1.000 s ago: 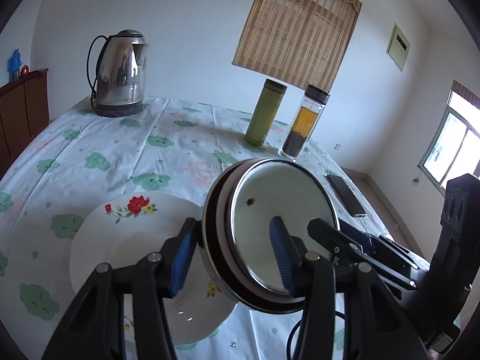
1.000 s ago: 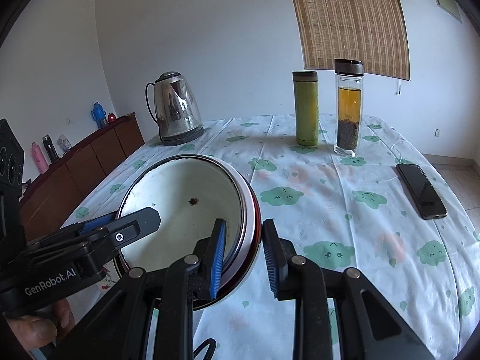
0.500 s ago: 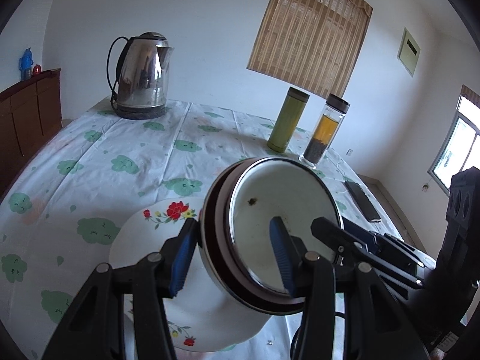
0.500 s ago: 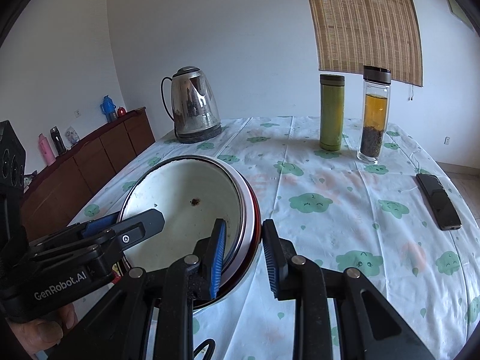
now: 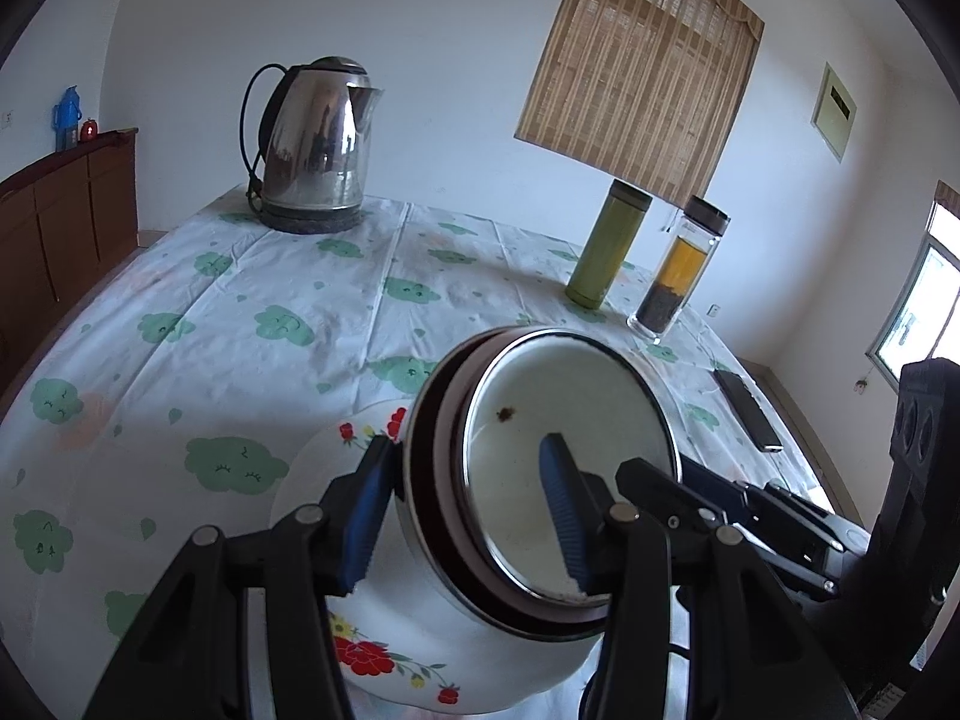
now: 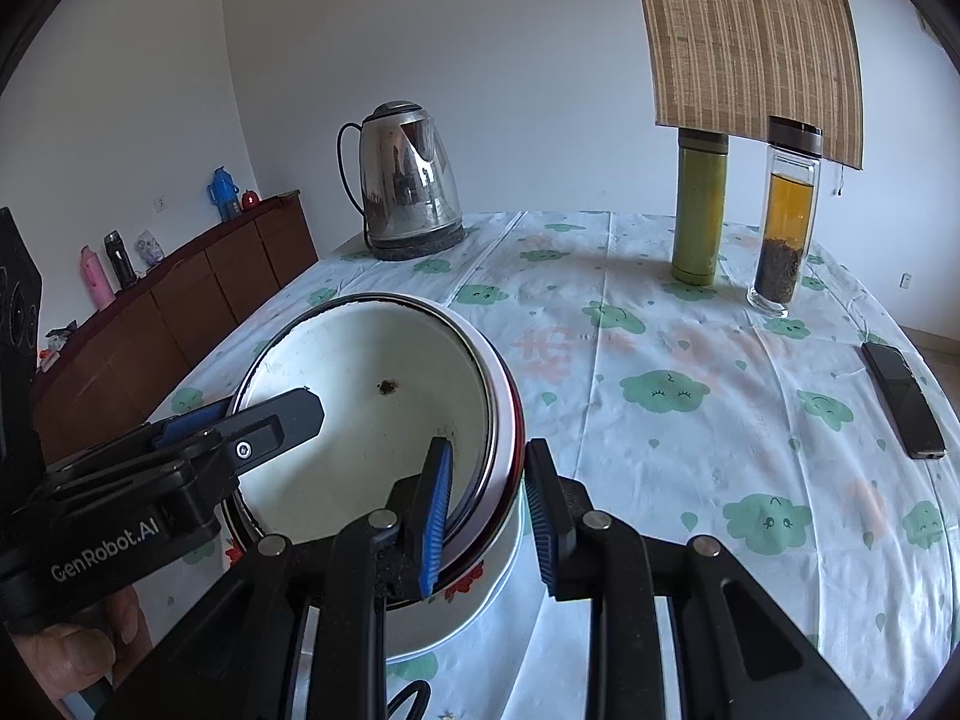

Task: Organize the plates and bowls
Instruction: 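Lift the nested bowl stack with the right tool toward the plate stack, then lower the bowl stack onto the red-flower plate stack with the right tool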

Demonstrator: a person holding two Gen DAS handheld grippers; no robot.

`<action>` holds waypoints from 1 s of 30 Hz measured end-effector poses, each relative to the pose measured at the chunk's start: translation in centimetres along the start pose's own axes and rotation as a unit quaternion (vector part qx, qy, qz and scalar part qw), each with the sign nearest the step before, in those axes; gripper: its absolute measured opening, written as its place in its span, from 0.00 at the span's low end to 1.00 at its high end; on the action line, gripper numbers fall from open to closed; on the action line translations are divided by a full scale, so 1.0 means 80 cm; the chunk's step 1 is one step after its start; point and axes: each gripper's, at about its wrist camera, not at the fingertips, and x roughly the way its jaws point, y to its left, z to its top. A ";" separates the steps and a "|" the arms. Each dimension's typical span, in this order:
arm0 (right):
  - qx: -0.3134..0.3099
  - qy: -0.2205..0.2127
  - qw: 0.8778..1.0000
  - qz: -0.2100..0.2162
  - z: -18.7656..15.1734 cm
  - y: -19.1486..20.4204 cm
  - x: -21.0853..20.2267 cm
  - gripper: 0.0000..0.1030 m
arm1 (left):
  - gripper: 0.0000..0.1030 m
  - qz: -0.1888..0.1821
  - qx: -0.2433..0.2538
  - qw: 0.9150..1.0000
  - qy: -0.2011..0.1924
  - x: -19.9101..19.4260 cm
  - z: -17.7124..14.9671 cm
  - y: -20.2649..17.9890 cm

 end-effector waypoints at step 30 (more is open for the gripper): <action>-0.018 0.028 0.999 0.004 -0.001 0.024 0.020 0.26 | 0.46 0.027 -0.013 0.999 0.038 0.019 -0.005 0.026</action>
